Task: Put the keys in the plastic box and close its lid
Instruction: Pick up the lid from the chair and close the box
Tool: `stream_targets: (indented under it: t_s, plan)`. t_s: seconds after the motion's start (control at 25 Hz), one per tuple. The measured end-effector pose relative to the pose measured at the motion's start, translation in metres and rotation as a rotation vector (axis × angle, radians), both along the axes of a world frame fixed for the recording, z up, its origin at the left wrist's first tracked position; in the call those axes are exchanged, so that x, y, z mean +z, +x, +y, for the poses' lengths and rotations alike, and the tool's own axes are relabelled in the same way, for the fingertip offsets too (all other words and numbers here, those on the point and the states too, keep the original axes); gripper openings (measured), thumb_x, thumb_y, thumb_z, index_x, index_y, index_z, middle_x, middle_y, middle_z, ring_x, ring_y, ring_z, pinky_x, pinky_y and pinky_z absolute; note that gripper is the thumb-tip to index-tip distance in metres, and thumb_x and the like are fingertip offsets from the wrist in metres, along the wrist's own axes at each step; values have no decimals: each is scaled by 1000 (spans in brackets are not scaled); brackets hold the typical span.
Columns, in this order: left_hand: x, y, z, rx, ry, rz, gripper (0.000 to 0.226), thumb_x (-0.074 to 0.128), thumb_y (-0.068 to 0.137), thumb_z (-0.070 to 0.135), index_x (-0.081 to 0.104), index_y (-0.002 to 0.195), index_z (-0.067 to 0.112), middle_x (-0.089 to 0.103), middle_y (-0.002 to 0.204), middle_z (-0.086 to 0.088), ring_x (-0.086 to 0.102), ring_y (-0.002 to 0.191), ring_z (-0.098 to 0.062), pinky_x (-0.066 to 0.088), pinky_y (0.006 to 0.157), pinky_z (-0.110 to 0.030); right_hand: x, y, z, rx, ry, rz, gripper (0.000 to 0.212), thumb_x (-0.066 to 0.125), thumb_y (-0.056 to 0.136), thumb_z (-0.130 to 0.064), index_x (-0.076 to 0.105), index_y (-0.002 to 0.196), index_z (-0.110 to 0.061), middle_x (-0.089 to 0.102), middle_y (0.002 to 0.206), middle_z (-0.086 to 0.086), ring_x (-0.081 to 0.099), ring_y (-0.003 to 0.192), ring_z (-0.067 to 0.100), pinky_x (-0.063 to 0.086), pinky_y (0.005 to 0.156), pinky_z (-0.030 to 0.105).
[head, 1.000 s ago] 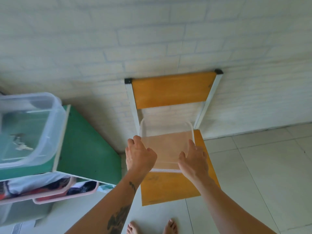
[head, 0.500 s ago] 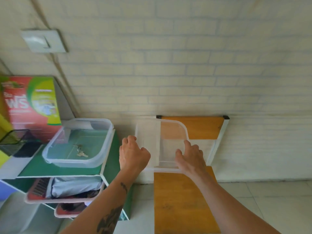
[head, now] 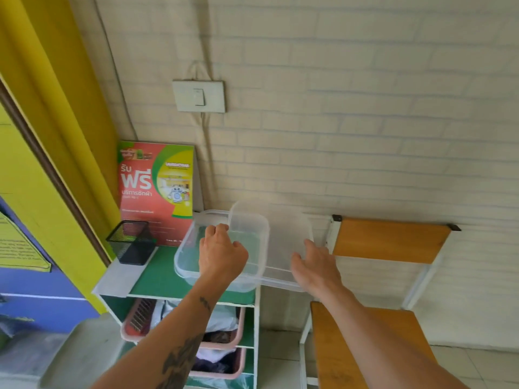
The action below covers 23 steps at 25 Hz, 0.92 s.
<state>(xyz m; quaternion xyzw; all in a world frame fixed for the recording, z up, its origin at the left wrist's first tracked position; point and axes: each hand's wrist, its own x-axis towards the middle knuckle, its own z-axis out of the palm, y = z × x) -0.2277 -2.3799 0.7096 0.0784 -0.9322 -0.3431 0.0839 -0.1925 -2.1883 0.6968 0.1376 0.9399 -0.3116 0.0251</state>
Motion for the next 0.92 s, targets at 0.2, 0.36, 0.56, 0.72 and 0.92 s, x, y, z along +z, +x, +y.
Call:
stream_targets:
  t_s: [0.2, 0.36, 0.56, 0.72, 0.92]
  plan:
    - [-3, -25, -68, -20, -38, -22, 55, 50, 81, 18, 48, 135, 10, 48, 131, -10, 47, 119, -33, 45, 99, -48, 1, -25, -70, -5, 48, -17, 55, 34, 96, -42, 32, 146, -19, 41, 140, 17, 39, 127, 36, 40, 100, 48]
    - [-11, -40, -102, -41, -50, -69, 55, 52, 81, 18, 47, 135, 10, 48, 126, -9, 47, 116, -32, 47, 96, -47, 0, -35, -105, -4, 84, -71, 51, 34, 96, -41, 36, 141, -18, 42, 134, 15, 39, 123, 33, 41, 95, 45]
    - [-25, -47, -120, -40, -47, -121, 54, 55, 79, 18, 48, 132, 11, 49, 123, -8, 47, 113, -29, 48, 94, -47, 3, -41, -125, 9, 152, -98, 49, 36, 95, -38, 35, 140, -16, 41, 135, 17, 38, 123, 33, 40, 91, 44]
    - [-31, -49, -126, -62, -24, -149, 57, 55, 79, 17, 46, 135, 12, 47, 127, -8, 47, 115, -30, 49, 98, -48, 5, -42, -130, 20, 205, -105, 48, 37, 95, -38, 36, 138, -16, 42, 134, 17, 40, 121, 34, 40, 87, 42]
    - [-32, -52, -132, -91, -15, -163, 54, 56, 78, 17, 49, 132, 12, 47, 124, -8, 50, 112, -30, 50, 96, -48, 3, -42, -132, 30, 219, -118, 44, 39, 95, -37, 39, 134, -16, 43, 130, 16, 41, 118, 32, 42, 88, 42]
